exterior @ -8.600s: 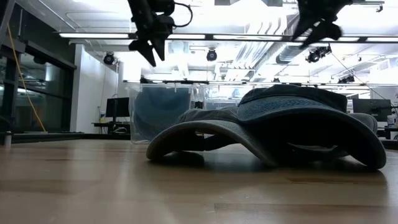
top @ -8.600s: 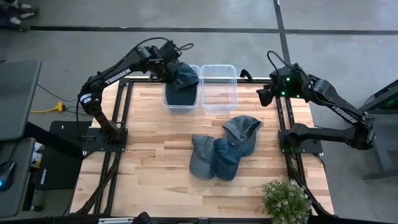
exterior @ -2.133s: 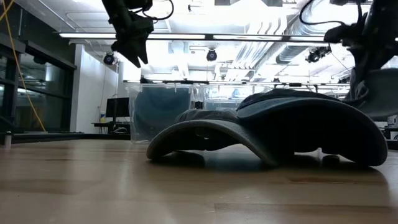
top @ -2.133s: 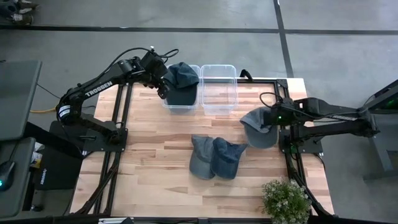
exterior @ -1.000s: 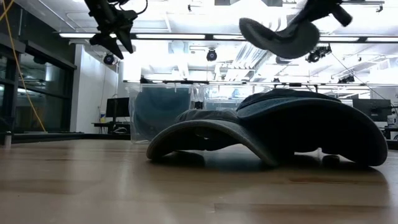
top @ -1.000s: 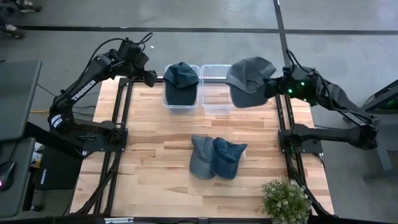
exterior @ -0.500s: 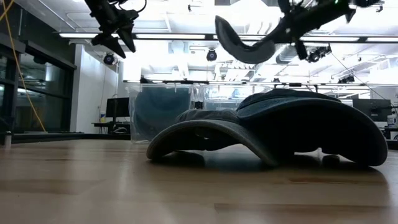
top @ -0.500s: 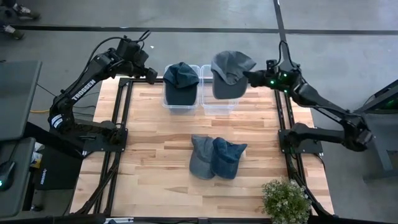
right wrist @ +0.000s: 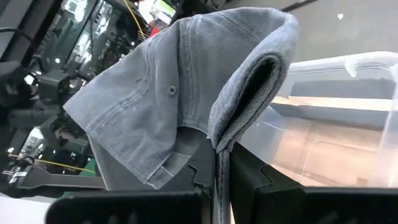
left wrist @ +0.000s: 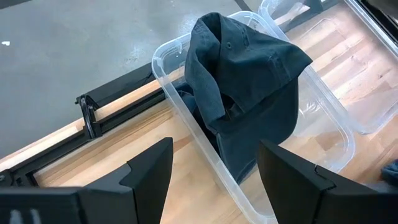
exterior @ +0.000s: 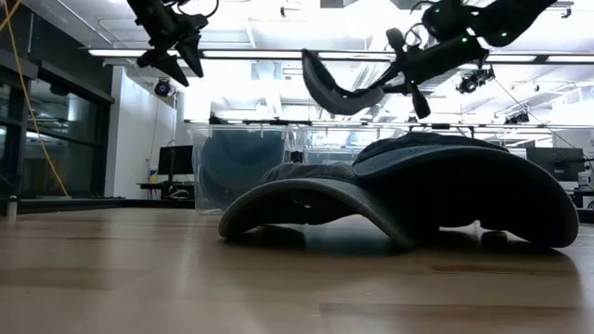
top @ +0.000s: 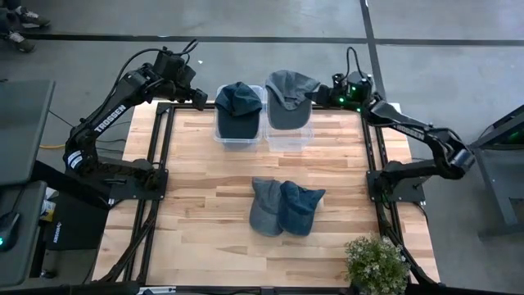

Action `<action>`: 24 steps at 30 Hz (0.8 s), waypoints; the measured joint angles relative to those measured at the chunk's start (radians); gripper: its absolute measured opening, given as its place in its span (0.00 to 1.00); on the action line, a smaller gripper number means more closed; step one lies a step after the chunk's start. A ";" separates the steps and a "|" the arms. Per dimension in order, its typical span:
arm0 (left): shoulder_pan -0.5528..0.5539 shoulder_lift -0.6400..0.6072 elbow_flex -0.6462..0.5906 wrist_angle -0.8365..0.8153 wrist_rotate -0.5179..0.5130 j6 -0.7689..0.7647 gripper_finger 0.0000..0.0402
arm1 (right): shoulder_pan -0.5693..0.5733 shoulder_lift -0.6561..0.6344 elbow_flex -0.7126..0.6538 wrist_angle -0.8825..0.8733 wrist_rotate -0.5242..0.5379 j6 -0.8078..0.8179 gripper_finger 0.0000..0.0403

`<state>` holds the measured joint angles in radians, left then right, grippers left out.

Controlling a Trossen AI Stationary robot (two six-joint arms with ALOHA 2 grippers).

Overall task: Pick and place caps into container
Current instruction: Put the right gray cap into the right transparent container

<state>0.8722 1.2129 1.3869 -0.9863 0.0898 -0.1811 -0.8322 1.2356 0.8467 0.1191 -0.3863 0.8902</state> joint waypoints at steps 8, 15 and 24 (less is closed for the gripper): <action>0.000 0.000 0.000 -0.003 -0.003 -0.008 0.57 | 0.001 0.110 0.169 -0.251 0.046 -0.052 0.04; 0.000 0.000 0.000 -0.005 -0.035 -0.054 0.57 | 0.013 0.165 0.275 -0.420 0.100 -0.075 0.04; -0.002 0.000 -0.001 -0.011 -0.075 -0.088 0.57 | 0.078 0.178 0.280 -0.485 0.214 -0.054 0.04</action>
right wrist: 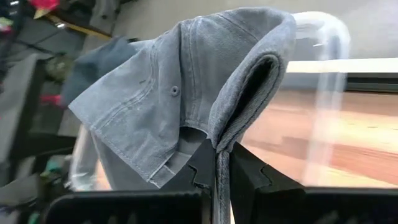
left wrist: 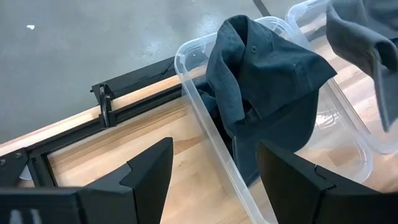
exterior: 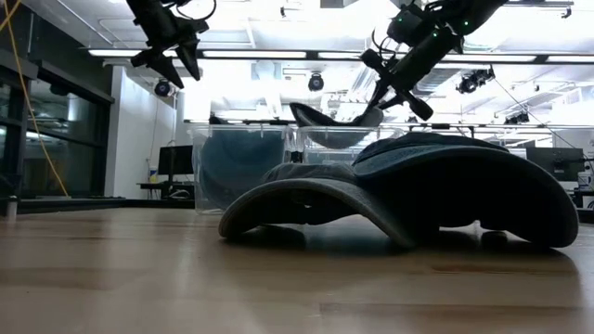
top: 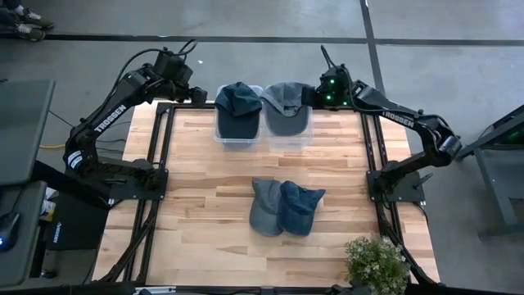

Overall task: Pick and place caps into container
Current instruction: Put the right gray cap into the right transparent container

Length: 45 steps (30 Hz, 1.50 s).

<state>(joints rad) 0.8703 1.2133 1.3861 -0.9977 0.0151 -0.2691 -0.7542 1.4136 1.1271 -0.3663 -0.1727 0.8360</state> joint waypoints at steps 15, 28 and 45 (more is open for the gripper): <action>0.000 0.000 0.000 0.000 -0.006 0.001 0.57 | 0.003 0.000 0.000 -0.022 0.037 0.000 0.04; 0.000 0.000 0.000 -0.010 -0.006 -0.001 0.57 | 0.003 0.000 0.000 -0.019 0.054 -0.044 0.27; 0.000 0.000 0.000 -0.025 -0.003 -0.001 0.57 | -0.005 0.000 -0.001 0.042 -0.110 -0.112 0.57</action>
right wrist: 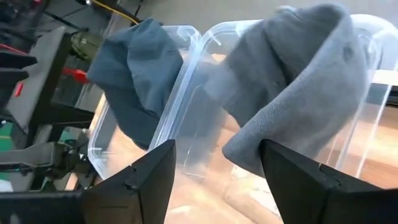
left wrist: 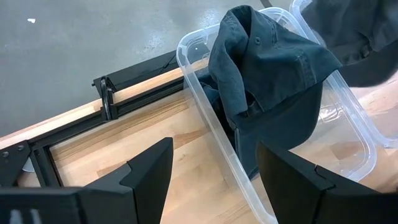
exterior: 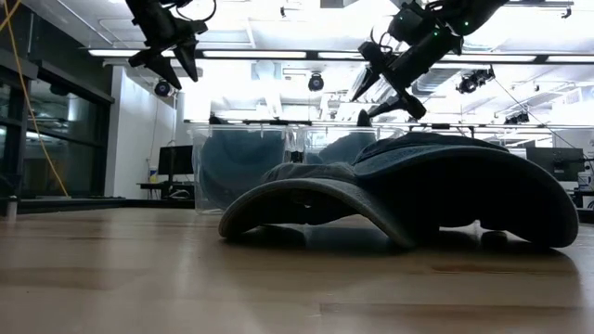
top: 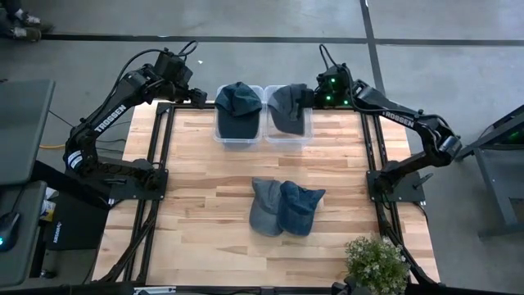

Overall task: Pick and place caps into container
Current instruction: Put the right gray cap into the right transparent container, then put the blue cap into the left transparent container

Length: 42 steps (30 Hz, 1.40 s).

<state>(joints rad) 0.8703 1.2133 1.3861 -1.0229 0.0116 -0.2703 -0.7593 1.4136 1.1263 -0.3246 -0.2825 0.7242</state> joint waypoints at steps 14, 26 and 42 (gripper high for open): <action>0.000 0.000 0.000 0.000 0.000 0.000 0.57 | -0.070 0.000 0.000 -0.015 0.074 -0.031 0.57; 0.000 0.000 0.000 -0.036 0.032 0.001 0.57 | -0.172 -0.062 -0.001 -0.023 0.011 -0.140 0.57; 0.000 0.000 0.000 -0.050 0.034 0.009 0.57 | -0.039 -0.293 -0.001 -0.222 0.097 -0.229 0.56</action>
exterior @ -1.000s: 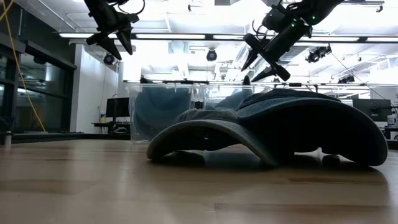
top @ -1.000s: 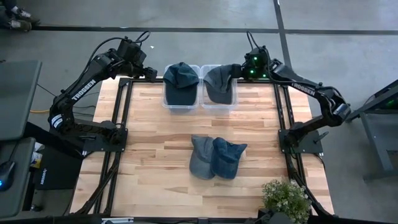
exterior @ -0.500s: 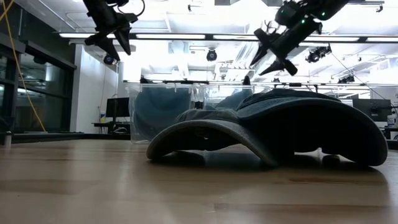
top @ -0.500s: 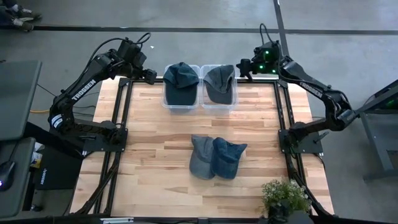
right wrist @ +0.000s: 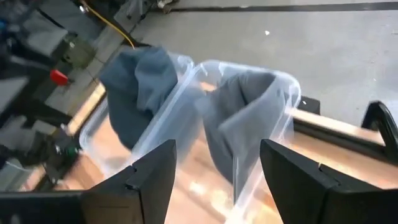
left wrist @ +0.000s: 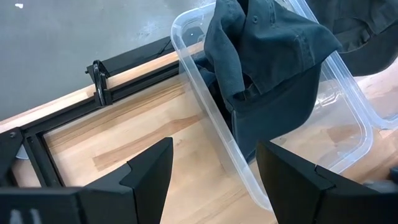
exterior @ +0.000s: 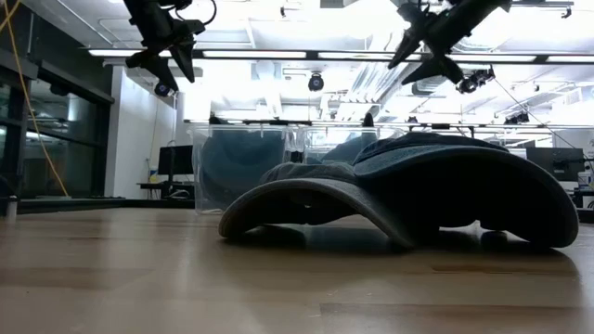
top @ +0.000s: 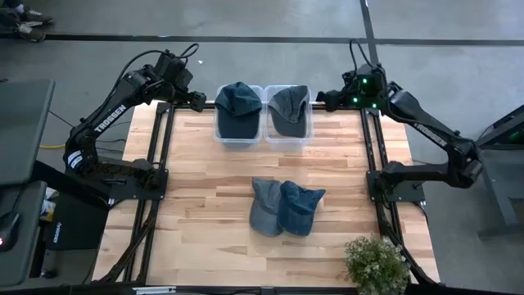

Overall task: Pick and place caps into container
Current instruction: Put the blue cap into the left transparent container

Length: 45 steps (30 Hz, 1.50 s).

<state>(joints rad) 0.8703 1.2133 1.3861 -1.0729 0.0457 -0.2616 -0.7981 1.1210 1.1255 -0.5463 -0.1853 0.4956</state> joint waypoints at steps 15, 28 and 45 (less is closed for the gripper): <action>0.000 0.000 0.000 0.000 0.037 0.101 0.57 | 0.360 -0.129 0.000 -0.228 0.330 -0.005 0.56; 0.000 0.000 0.000 0.000 0.084 0.195 0.57 | 0.720 -0.101 -0.001 -0.338 0.526 0.067 0.55; 0.000 0.000 0.000 -0.013 0.148 0.231 0.57 | 1.103 0.070 -0.002 -0.534 0.612 0.128 0.55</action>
<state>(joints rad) 0.8703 1.2133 1.3861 -1.0859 0.1940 -0.0302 0.3050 1.1915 1.1233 -1.0805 0.4266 0.6235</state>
